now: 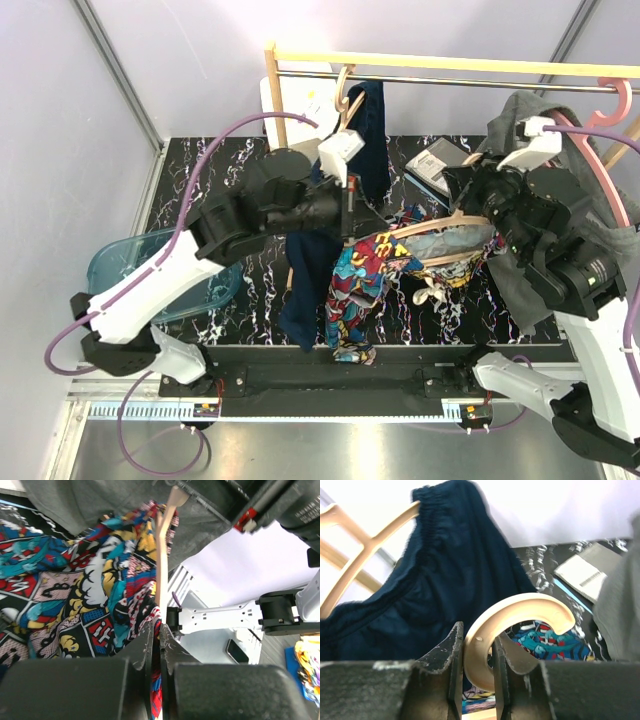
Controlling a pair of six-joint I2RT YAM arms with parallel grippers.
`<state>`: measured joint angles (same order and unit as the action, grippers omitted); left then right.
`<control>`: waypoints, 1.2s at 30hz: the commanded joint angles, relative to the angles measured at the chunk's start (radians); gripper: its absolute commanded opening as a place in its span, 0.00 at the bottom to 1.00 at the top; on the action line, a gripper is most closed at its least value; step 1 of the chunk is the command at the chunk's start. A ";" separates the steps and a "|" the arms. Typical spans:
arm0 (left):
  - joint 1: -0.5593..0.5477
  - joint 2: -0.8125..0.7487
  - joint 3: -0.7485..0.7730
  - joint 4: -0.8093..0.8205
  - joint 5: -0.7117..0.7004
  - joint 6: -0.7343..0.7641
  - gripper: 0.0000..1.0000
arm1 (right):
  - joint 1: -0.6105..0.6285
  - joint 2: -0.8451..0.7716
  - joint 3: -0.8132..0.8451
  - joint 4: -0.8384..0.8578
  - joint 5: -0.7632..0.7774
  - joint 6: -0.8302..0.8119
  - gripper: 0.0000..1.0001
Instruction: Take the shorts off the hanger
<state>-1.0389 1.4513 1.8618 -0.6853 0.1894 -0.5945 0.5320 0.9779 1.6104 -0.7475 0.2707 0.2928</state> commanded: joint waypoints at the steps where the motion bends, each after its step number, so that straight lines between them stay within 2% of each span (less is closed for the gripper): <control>1: 0.000 -0.153 -0.068 0.073 -0.065 0.057 0.00 | 0.005 -0.044 -0.006 -0.013 0.235 0.107 0.00; 6: 0.000 -0.285 -0.215 0.081 -0.102 0.090 0.00 | 0.005 -0.067 -0.010 -0.055 0.334 0.235 0.00; 9: 0.000 -0.402 -0.279 0.095 -0.148 0.087 0.00 | 0.005 -0.090 -0.020 -0.055 0.354 0.276 0.00; 13: 0.002 -0.456 -0.338 0.099 -0.163 0.076 0.00 | 0.005 -0.093 -0.003 -0.053 0.323 0.325 0.00; 16: 0.002 -0.448 -0.351 0.127 -0.136 0.059 0.00 | 0.005 -0.070 0.005 0.014 0.158 0.367 0.00; 17: 0.002 -0.442 -0.352 0.138 -0.121 0.056 0.00 | 0.005 -0.062 0.005 0.042 0.019 0.393 0.00; 18: 0.002 -0.427 -0.354 0.145 -0.114 0.049 0.00 | 0.005 -0.055 0.003 0.069 -0.054 0.414 0.00; 21: 0.002 -0.392 -0.343 0.164 -0.090 0.056 0.00 | 0.005 -0.019 -0.015 0.221 -0.351 0.528 0.00; 22: 0.002 -0.385 -0.340 0.164 -0.087 0.061 0.00 | 0.005 -0.007 -0.038 0.319 -0.408 0.564 0.00; 24: 0.002 -0.381 -0.337 0.161 -0.084 0.076 0.00 | 0.005 0.001 -0.056 0.403 -0.520 0.670 0.00; 28: 0.008 -0.407 -0.339 0.071 -0.120 0.136 0.00 | 0.005 0.018 0.014 0.432 -0.535 0.694 0.00; 32: 0.013 -0.471 -0.337 -0.046 -0.148 0.209 0.00 | 0.005 0.019 0.103 0.332 -0.429 0.622 0.00; 34: 0.013 -0.523 -0.325 -0.115 -0.134 0.263 0.00 | 0.005 0.025 0.138 0.272 -0.390 0.564 0.00; 36: 0.014 -0.569 -0.305 -0.167 -0.064 0.334 0.00 | 0.005 0.025 0.154 0.238 -0.349 0.537 0.00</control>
<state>-1.0286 0.9977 1.5108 -0.7727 0.0673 -0.4057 0.5358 1.0252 1.6802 -0.4740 -0.1513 0.9051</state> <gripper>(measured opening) 0.043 0.274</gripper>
